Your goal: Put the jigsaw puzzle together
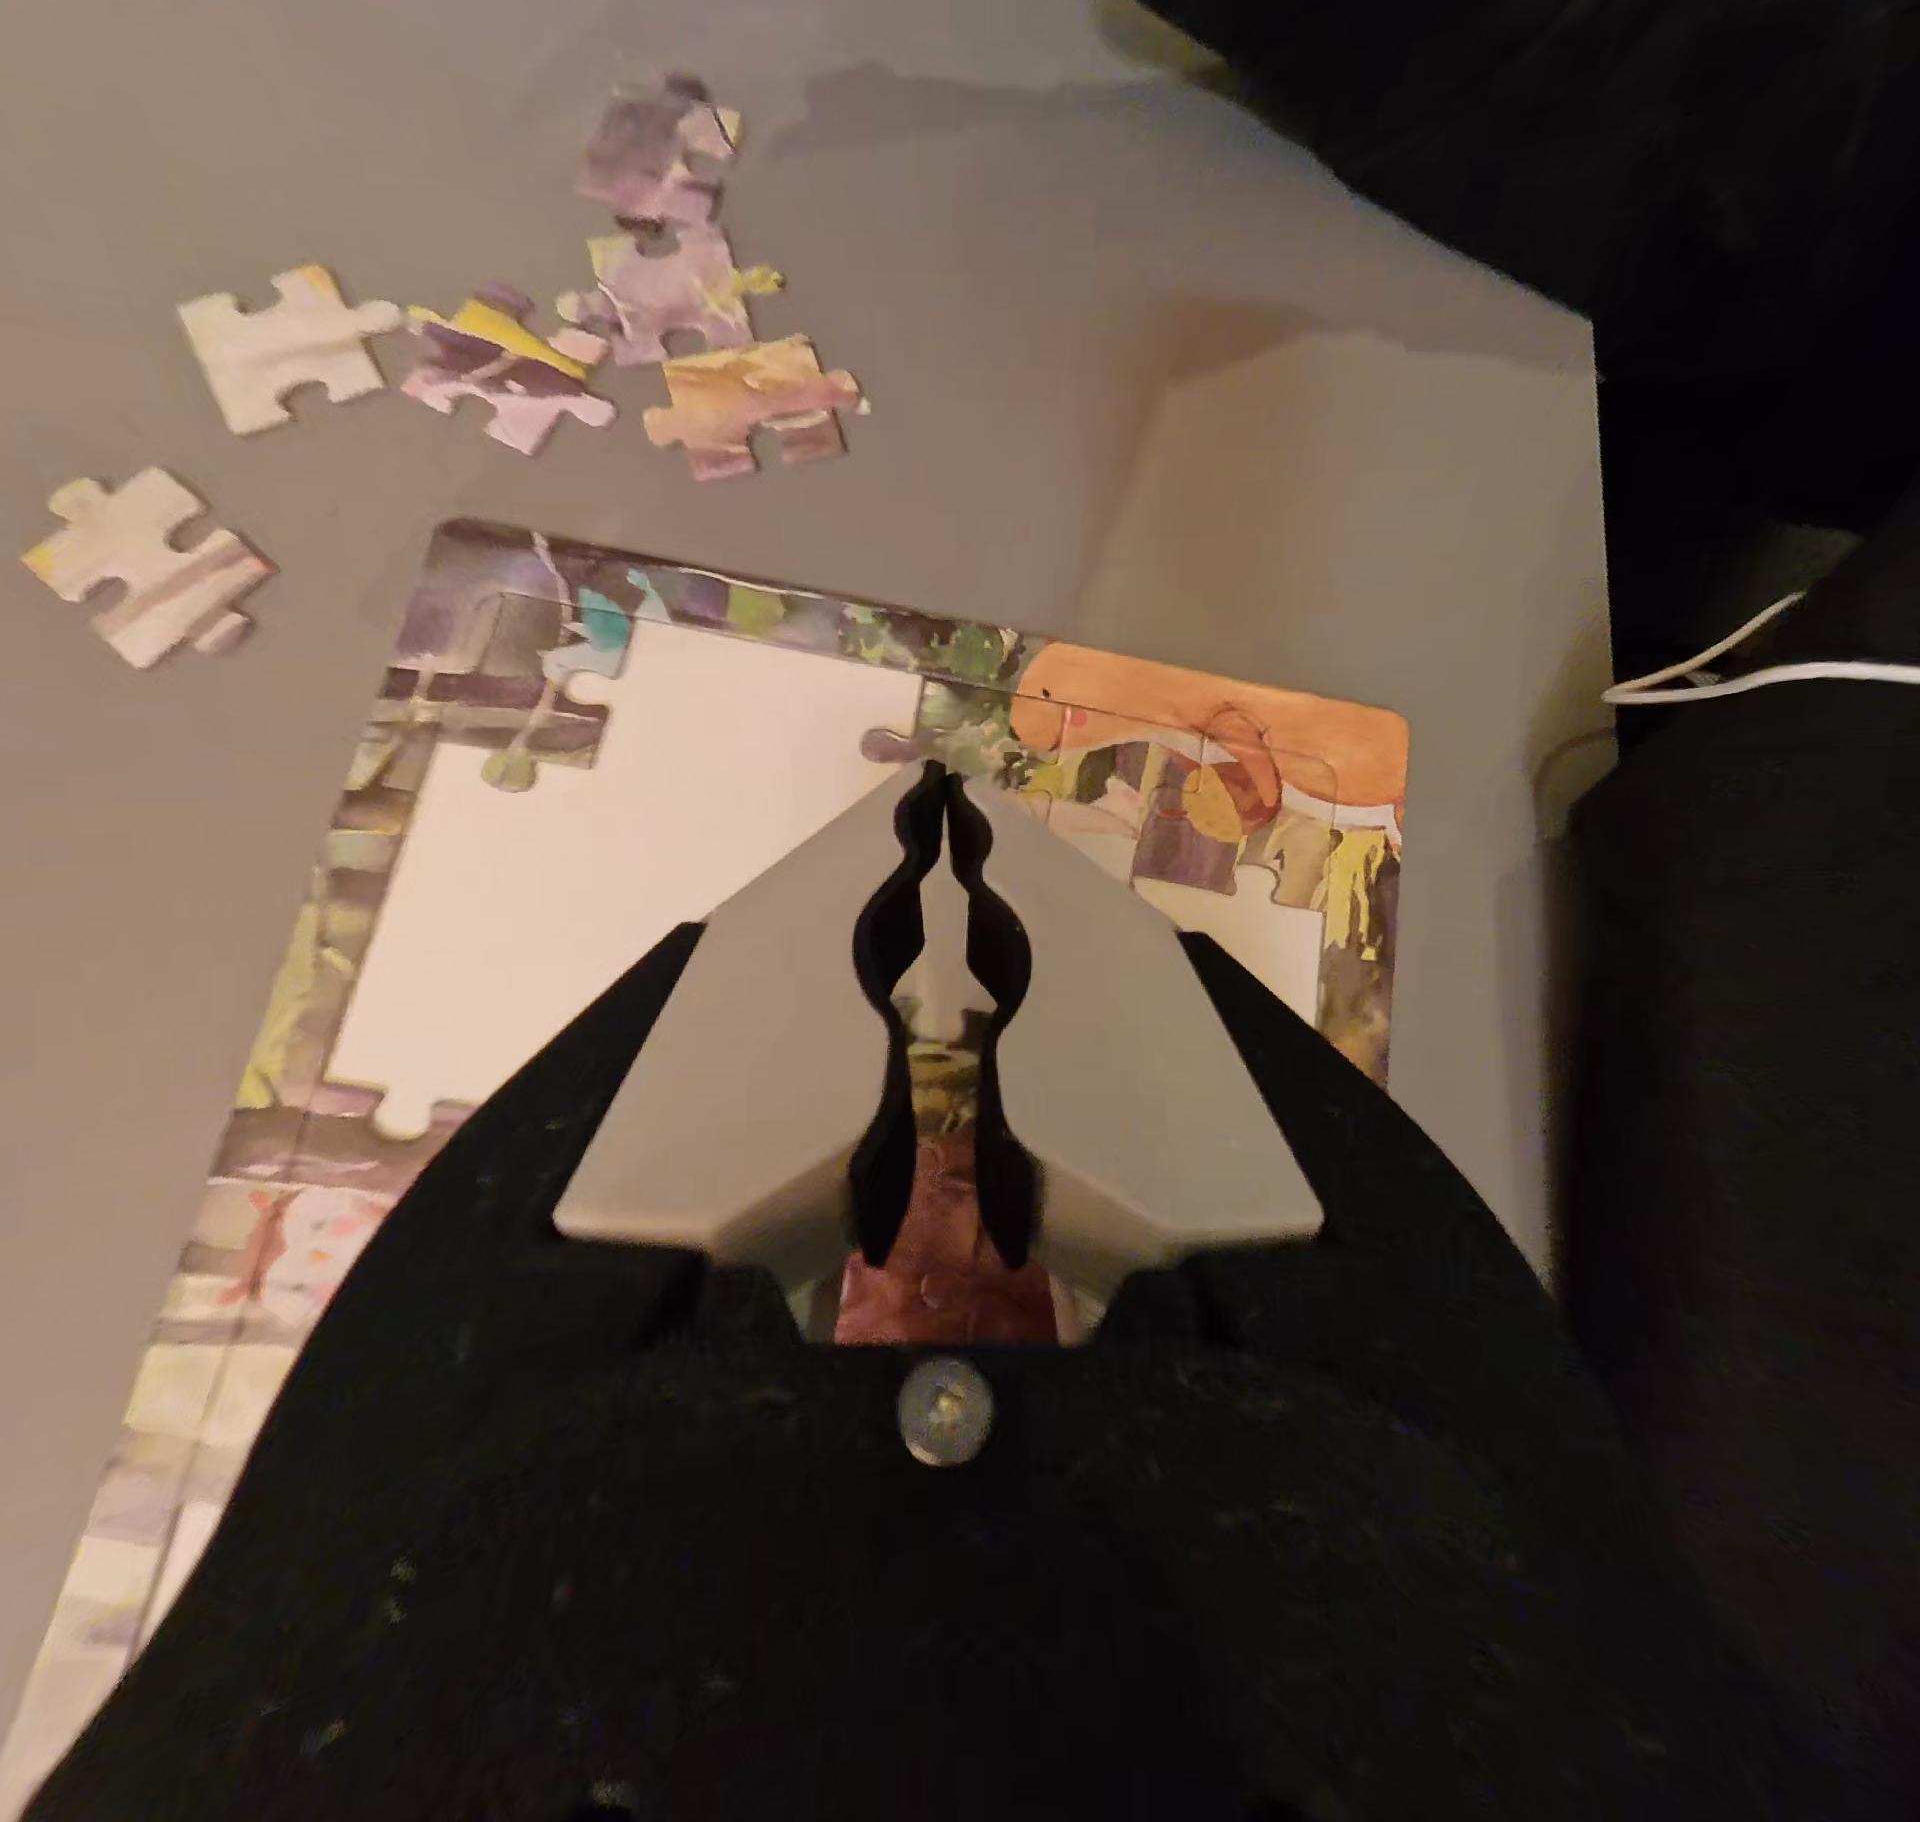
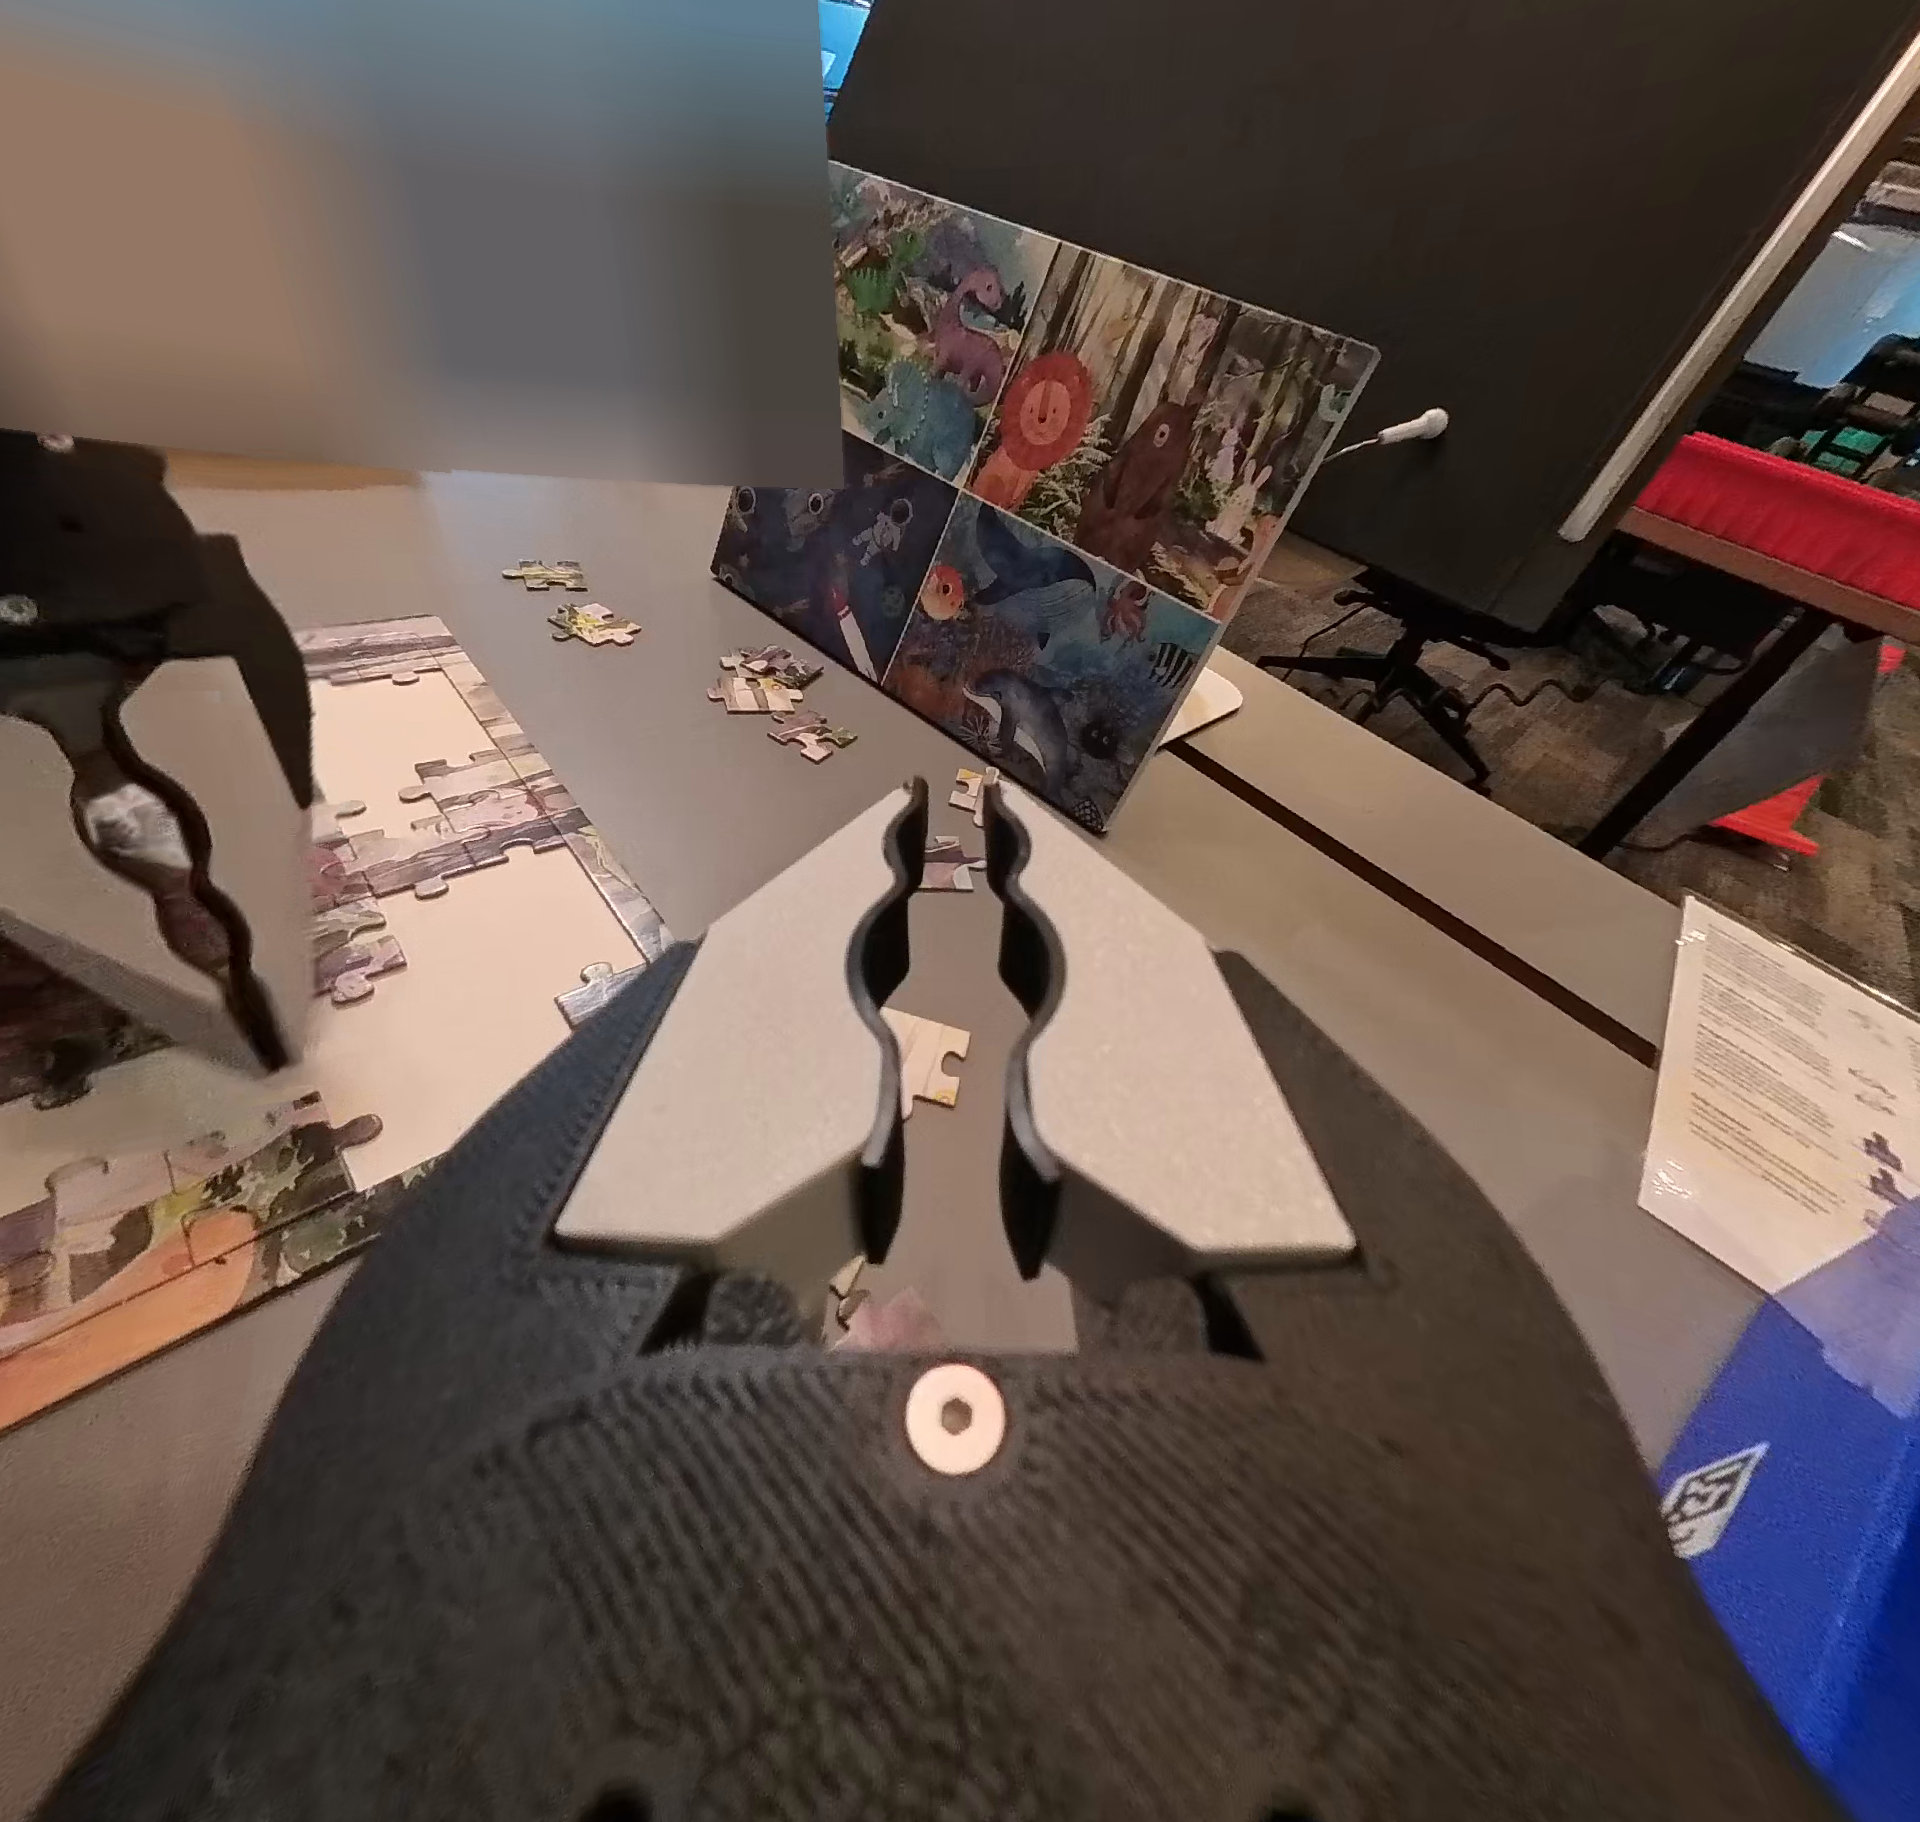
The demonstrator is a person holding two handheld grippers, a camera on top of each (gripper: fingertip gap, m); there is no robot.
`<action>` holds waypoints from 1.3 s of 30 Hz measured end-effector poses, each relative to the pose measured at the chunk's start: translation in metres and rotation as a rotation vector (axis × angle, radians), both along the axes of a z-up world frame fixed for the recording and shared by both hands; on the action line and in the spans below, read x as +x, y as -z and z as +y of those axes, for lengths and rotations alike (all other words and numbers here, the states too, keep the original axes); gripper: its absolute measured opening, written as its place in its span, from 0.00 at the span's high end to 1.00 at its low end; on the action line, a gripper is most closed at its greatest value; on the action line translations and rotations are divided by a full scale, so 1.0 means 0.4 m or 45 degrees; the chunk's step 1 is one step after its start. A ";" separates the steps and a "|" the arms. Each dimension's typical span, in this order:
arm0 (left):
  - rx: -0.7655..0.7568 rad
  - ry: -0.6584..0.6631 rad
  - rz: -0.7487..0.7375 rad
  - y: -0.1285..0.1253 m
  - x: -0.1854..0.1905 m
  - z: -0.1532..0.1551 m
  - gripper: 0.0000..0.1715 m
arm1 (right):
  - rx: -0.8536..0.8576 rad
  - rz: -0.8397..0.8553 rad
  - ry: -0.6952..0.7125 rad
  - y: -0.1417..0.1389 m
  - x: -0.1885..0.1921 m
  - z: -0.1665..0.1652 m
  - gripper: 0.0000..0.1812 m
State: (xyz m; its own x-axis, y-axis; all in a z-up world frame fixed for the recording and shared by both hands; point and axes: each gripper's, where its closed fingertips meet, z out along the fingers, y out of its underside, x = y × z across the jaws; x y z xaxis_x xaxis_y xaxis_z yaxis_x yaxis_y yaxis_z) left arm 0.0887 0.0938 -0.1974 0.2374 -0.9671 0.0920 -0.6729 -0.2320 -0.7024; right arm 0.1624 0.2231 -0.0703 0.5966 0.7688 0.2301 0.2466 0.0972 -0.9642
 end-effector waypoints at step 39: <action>0.379 -0.735 -0.454 -0.130 -0.699 0.360 0.78 | -0.061 0.022 -0.137 0.102 -0.011 0.028 0.90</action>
State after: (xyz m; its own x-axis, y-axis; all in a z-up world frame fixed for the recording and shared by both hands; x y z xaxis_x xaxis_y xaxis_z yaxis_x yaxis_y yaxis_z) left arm -0.1907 0.2378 -0.1456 0.7204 -0.6934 0.0119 -0.2206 -0.2454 -0.9440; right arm 0.1580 0.2344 -0.1110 0.5132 0.8387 0.1824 0.2208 0.0763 -0.9723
